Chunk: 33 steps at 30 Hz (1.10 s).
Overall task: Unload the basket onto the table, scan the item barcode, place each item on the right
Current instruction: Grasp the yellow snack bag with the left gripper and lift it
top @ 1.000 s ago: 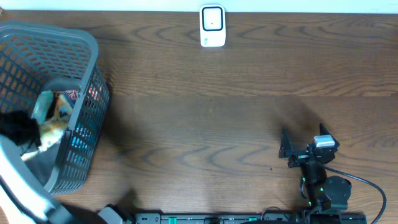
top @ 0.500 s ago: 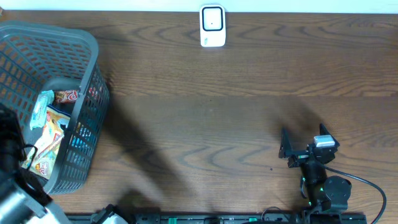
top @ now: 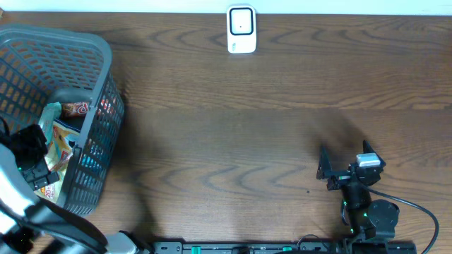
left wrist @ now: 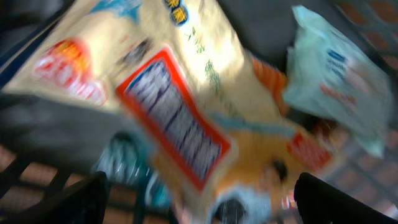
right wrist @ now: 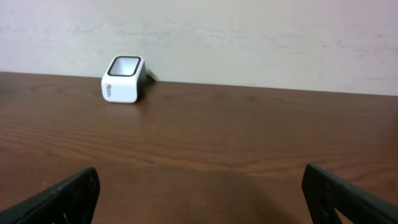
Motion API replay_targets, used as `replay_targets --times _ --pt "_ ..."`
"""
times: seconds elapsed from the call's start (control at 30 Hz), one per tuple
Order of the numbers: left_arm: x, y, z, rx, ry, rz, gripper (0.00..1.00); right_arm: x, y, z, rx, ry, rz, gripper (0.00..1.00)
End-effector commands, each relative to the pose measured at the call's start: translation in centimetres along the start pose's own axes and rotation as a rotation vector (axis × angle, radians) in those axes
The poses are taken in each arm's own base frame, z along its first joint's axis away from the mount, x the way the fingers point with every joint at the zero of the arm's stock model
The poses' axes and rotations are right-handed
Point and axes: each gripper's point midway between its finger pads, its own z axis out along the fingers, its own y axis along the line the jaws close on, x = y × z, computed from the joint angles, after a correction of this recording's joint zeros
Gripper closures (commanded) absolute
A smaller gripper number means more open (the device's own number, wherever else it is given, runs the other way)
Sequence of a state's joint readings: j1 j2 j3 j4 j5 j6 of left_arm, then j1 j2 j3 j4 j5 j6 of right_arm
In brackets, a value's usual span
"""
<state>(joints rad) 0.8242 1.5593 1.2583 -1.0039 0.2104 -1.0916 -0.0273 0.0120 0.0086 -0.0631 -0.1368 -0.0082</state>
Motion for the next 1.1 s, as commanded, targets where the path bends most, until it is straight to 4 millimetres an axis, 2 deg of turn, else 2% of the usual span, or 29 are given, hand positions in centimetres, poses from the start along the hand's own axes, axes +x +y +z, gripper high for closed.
replay_targets --times 0.0,0.13,0.2,0.23,0.3,0.4,0.5,0.67,0.83,0.93,0.97,1.07 --pt "-0.6 0.4 3.2 -0.071 0.01 0.027 0.05 0.1 0.3 0.0 -0.009 -0.001 0.009 0.01" --pt "-0.7 1.2 6.0 -0.141 0.044 0.037 0.06 0.1 0.3 0.0 -0.008 -0.001 0.009 0.01" --pt "-0.7 1.7 7.7 -0.167 0.059 0.058 0.12 0.1 0.3 0.0 -0.008 -0.001 0.009 0.0" --pt "-0.7 2.0 8.5 -0.179 0.066 0.069 0.35 0.1 0.3 0.0 -0.008 -0.001 0.009 0.01" --pt "-0.6 2.6 9.6 -0.204 0.08 0.086 0.91 0.1 0.3 0.0 -0.008 -0.001 0.009 0.01" --pt "-0.4 3.1 10.2 -0.227 0.093 0.089 0.93 0.1 0.3 0.0 -0.008 -0.001 0.009 0.01" --pt "-0.4 2.3 9.1 -0.185 0.082 0.1 0.93 0.1 0.3 0.0 -0.008 -0.001 0.009 0.01" --pt "0.7 -0.7 5.8 -0.008 0.11 0.19 0.93 0.1 0.3 0.0 -0.008 -0.001 0.009 0.01" --pt "2.9 -4.0 0.0 0.243 0.134 0.271 0.93 0.1 0.3 0.0 -0.008 -0.001 0.009 0.01" --pt "4.2 -5.6 -4.4 0.408 0.123 0.317 0.93 0.1 0.3 0.0 -0.009 -0.001 0.009 0.01" --pt "5.2 -5.9 -6.9 0.491 0.126 0.319 0.93 0.1 0.3 0.0 -0.008 -0.001 0.009 0.01" --pt "6.9 -6.8 -11.5 0.66 0.133 0.355 0.93 0.1 0.3 0.0 -0.008 -0.001 0.009 0.01"
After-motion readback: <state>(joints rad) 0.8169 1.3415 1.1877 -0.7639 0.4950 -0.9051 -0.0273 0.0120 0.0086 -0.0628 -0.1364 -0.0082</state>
